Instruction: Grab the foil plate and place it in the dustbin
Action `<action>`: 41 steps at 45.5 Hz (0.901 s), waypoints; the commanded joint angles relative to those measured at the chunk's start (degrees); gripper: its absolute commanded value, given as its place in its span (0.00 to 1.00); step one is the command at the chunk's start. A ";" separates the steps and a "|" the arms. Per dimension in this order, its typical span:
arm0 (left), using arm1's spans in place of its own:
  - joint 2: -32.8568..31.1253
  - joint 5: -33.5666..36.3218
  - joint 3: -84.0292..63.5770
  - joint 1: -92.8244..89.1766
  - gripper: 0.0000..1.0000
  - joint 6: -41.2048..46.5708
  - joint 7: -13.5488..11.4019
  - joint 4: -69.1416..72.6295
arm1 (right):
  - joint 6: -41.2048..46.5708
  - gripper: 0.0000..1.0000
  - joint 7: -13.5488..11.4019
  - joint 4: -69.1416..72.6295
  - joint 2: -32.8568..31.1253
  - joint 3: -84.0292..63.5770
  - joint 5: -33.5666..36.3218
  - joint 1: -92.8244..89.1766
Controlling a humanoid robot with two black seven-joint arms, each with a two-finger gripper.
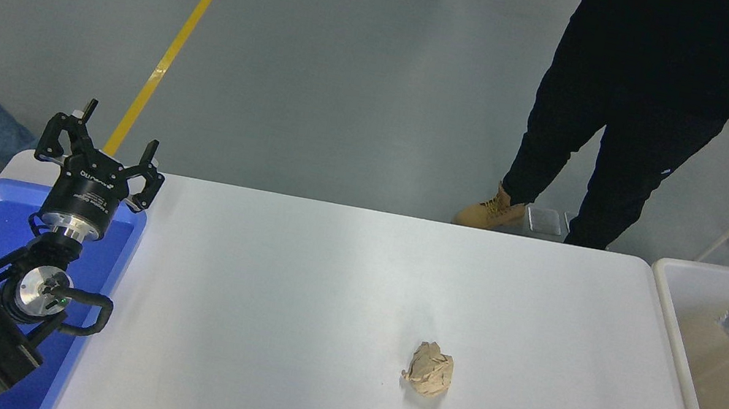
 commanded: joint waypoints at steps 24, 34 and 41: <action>0.00 0.00 0.00 -0.04 0.98 0.05 0.00 0.01 | -7.77 0.00 0.12 -6.26 8.44 15.25 1.21 -17.23; 0.00 0.00 0.00 -0.04 0.98 -0.04 0.00 0.01 | -7.77 0.00 0.03 -6.26 8.27 15.25 1.12 -17.14; 0.00 0.00 0.00 0.05 0.98 -0.04 0.00 0.01 | -8.03 0.76 0.03 -6.26 8.18 17.36 1.56 -16.53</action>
